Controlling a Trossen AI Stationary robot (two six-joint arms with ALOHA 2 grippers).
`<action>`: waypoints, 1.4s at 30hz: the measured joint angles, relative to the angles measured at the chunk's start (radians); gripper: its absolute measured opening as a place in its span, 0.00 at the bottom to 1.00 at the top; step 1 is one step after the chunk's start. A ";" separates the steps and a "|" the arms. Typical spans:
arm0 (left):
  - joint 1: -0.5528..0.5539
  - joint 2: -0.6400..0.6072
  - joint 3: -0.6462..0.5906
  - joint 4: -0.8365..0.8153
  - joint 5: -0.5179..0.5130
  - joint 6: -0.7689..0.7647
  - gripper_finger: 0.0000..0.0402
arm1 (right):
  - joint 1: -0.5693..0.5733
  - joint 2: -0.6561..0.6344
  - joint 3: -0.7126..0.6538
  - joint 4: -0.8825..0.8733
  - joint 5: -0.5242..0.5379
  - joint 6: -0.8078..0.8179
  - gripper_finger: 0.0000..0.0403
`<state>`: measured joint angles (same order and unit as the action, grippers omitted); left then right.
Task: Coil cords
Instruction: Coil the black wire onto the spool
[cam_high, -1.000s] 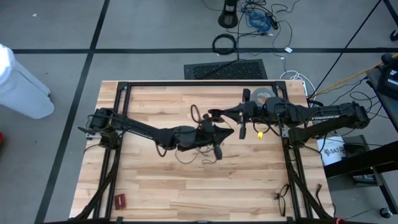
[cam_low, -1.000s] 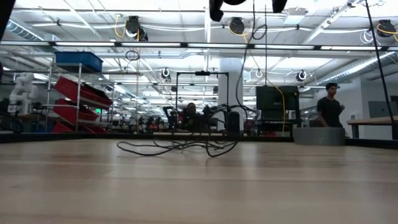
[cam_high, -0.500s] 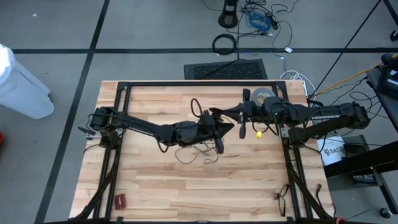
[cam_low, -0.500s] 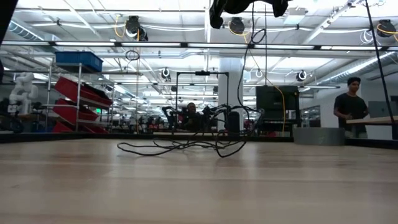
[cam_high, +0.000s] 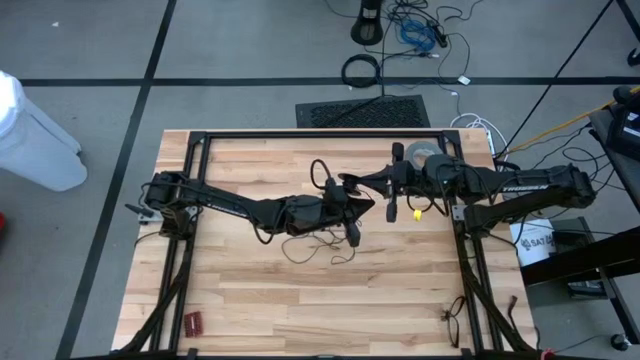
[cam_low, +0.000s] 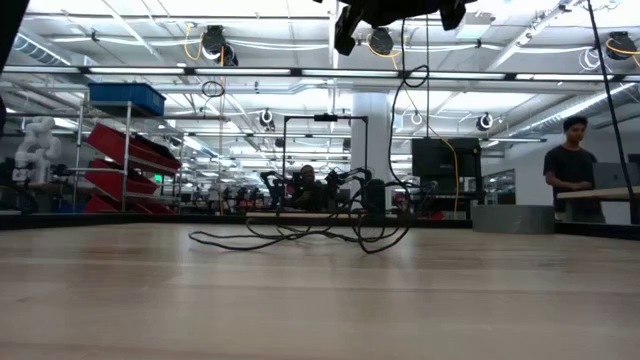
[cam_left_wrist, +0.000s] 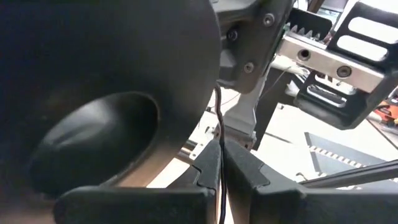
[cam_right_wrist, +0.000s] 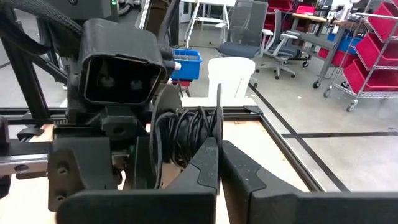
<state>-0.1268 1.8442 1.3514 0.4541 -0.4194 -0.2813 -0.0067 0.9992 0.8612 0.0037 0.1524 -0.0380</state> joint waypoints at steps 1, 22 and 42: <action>0.000 0.000 0.000 0.000 0.000 0.000 0.05 | 0.000 -0.005 0.000 -0.006 0.000 0.002 0.00; -0.065 -0.001 0.000 -0.147 -0.063 -0.051 0.39 | 0.003 -0.148 0.000 -0.115 -0.029 0.028 0.00; -0.180 -0.002 -0.059 -0.166 -0.246 0.132 0.39 | 0.022 -0.197 0.000 -0.152 -0.056 0.027 0.00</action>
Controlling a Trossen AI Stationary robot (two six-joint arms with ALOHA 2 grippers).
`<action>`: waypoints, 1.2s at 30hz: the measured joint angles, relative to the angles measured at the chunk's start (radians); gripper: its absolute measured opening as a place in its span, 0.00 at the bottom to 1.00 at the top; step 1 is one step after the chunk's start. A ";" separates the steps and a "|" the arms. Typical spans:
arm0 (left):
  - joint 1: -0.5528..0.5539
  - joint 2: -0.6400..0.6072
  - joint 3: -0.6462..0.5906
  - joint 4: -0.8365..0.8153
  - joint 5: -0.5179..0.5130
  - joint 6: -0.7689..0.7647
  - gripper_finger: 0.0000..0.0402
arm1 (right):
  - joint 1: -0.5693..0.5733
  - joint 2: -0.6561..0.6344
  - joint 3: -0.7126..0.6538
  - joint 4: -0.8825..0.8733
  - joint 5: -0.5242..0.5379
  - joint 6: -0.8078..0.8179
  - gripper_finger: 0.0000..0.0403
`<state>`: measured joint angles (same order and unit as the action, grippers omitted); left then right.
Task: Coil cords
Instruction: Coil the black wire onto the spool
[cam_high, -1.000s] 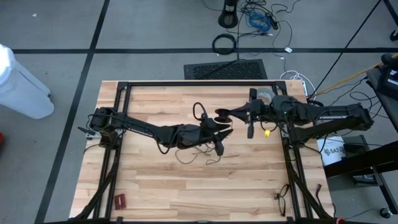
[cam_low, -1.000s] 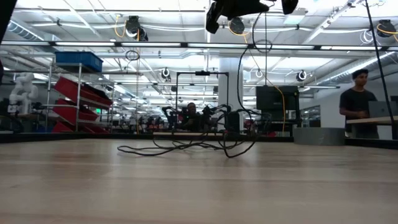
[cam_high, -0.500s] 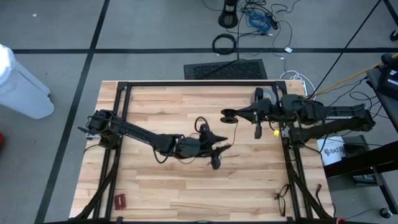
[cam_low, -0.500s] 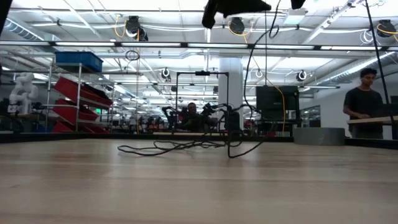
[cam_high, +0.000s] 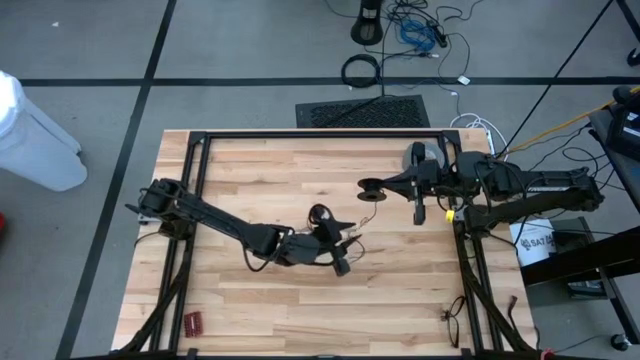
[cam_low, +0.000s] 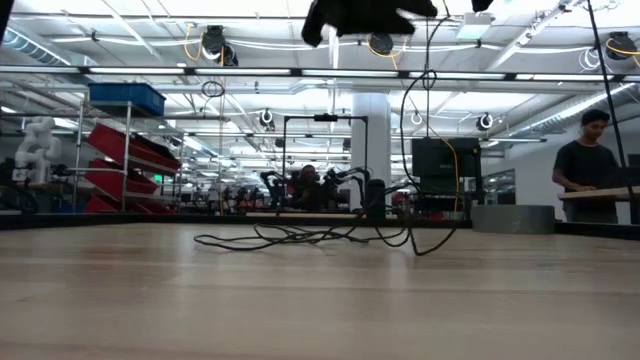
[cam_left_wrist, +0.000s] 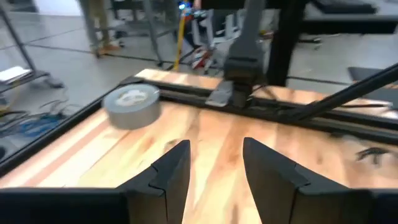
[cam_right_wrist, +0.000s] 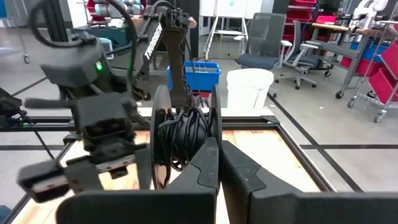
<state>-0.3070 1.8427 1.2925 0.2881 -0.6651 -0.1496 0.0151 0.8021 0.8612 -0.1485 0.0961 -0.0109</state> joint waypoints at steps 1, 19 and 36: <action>0.002 0.000 -0.012 0.011 -0.003 -0.001 0.39 | 0.000 0.000 0.000 -0.001 0.000 -0.001 0.00; 0.040 0.029 -0.137 0.207 0.075 -0.018 0.39 | 0.000 0.000 0.000 -0.005 -0.001 -0.011 0.00; 0.046 0.103 -0.137 0.262 0.033 -0.020 0.17 | 0.000 0.000 0.000 0.004 0.000 -0.027 0.00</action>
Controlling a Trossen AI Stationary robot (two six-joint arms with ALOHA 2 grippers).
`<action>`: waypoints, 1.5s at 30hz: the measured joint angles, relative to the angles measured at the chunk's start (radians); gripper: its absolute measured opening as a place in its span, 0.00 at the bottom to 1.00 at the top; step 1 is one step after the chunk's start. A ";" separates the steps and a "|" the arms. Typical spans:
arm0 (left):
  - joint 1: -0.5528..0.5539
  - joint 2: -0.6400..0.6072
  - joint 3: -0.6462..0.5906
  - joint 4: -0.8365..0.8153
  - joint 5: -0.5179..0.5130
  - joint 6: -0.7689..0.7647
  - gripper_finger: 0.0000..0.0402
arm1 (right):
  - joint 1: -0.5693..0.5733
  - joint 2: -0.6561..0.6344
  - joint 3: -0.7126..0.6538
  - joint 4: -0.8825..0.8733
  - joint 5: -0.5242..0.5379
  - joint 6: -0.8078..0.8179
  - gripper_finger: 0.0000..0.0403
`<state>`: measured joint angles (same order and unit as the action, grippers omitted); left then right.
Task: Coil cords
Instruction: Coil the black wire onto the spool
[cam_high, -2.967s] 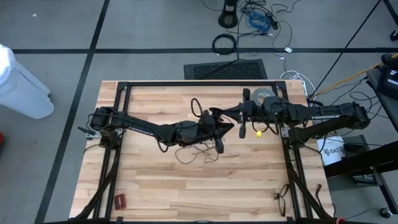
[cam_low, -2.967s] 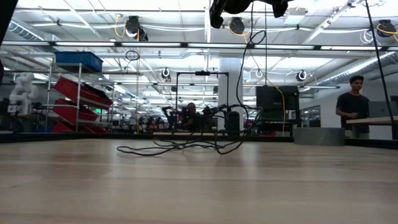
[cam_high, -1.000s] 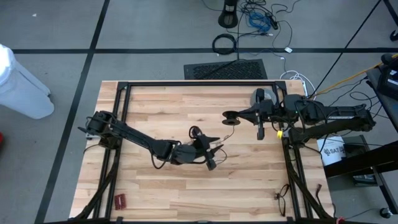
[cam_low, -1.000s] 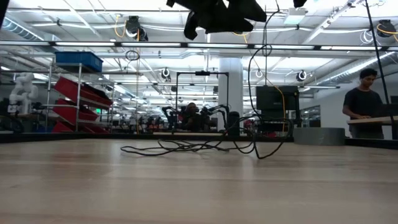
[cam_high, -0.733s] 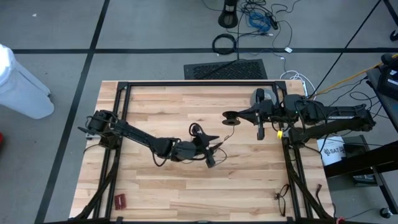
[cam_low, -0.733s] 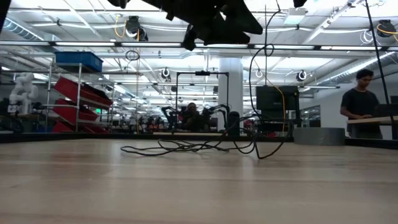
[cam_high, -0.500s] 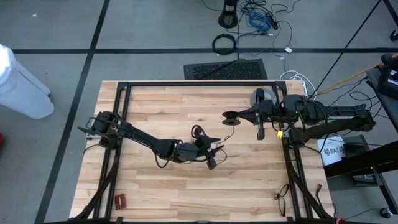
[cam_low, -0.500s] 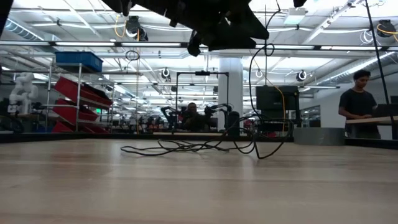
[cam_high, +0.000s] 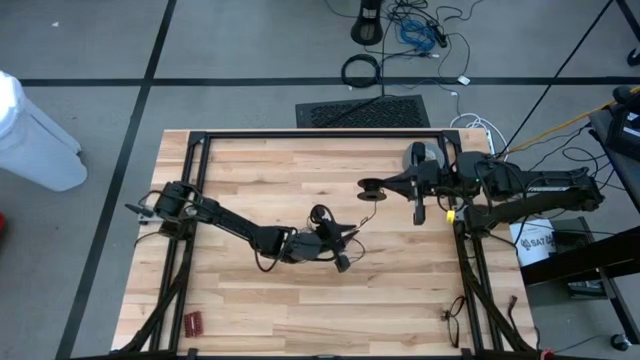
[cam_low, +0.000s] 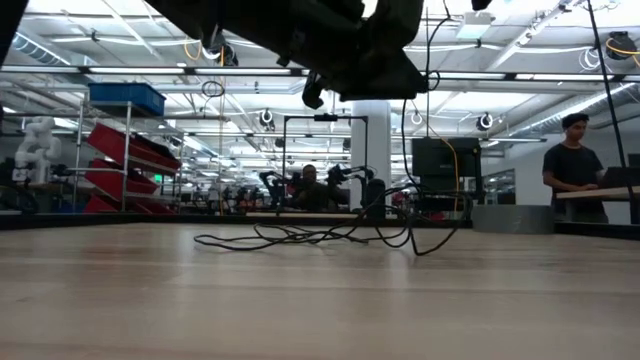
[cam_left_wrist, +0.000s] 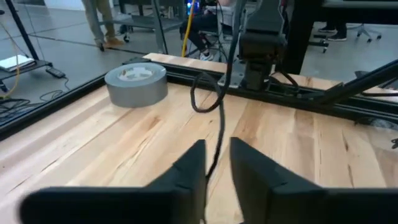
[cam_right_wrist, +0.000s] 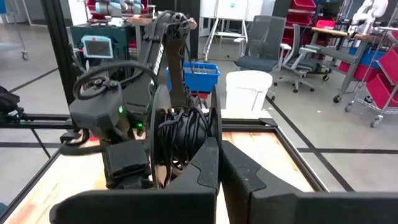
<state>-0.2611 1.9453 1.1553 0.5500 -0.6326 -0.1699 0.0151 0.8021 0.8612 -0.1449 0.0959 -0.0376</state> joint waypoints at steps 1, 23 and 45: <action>0.000 0.000 0.000 -0.001 0.000 0.000 0.13 | 0.000 0.000 0.000 0.006 0.000 0.000 0.00; -0.081 -0.015 0.000 -0.441 -0.066 -0.302 0.01 | 0.000 -0.041 0.000 0.004 0.000 -0.001 0.00; -0.074 -0.252 0.002 -0.718 -0.078 -0.225 0.35 | 0.000 -0.070 0.000 -0.042 0.003 0.026 0.00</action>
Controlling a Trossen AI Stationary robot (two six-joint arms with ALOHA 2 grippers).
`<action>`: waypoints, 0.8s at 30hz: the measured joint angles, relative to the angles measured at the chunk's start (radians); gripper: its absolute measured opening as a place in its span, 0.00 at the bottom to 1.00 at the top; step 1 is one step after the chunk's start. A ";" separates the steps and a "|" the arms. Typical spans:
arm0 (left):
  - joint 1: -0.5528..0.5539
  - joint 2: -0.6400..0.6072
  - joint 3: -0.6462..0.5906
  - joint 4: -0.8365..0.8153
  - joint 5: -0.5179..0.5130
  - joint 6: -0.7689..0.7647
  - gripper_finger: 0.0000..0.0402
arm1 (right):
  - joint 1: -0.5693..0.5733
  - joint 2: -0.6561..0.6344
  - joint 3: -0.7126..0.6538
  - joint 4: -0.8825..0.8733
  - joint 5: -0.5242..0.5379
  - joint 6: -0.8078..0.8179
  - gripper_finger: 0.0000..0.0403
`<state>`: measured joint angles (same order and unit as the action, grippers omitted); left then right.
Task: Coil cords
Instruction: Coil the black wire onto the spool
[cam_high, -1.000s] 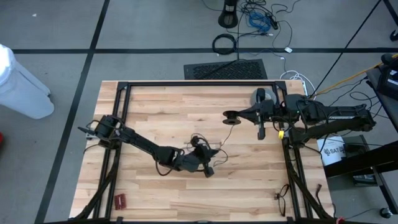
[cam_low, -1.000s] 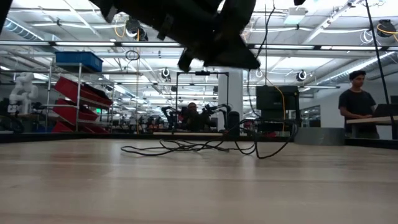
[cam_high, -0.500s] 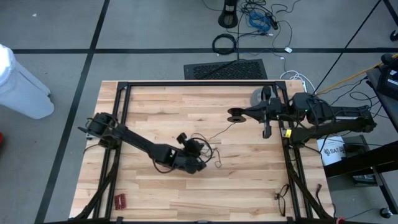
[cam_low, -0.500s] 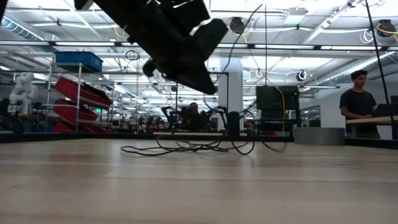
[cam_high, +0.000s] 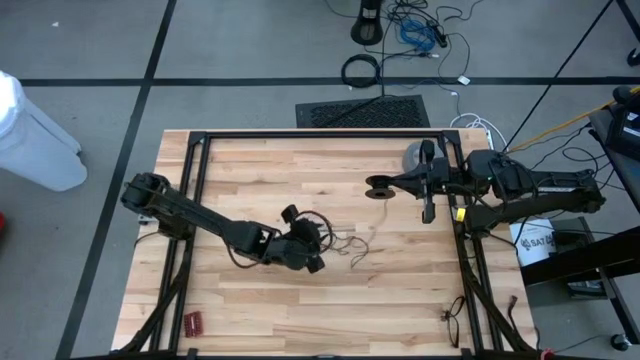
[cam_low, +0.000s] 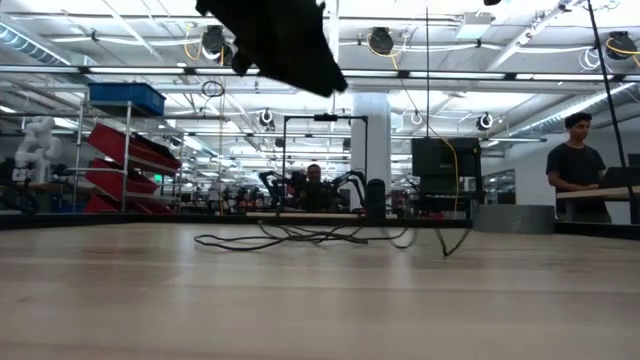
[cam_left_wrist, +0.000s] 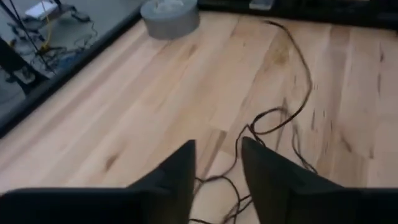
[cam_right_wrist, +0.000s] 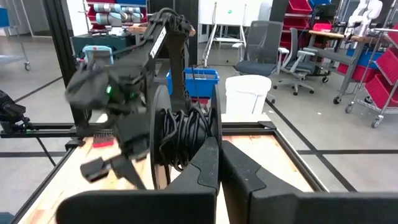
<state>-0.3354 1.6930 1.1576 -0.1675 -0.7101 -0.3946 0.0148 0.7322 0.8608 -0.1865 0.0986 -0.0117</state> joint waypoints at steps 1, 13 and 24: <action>0.004 -0.013 0.000 0.000 0.000 0.015 0.39 | 0.000 0.000 0.000 -0.003 0.000 0.000 0.00; 0.059 -0.049 0.003 0.458 0.028 0.316 0.52 | 0.000 0.002 0.000 -0.005 0.003 0.008 0.00; 0.143 0.138 0.001 0.783 0.214 0.389 0.52 | 0.000 0.002 0.000 -0.005 0.003 -0.020 0.00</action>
<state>-0.1923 1.8307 1.1581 0.6152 -0.4958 -0.0053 0.0147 0.7345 0.8608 -0.1916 0.1013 -0.0318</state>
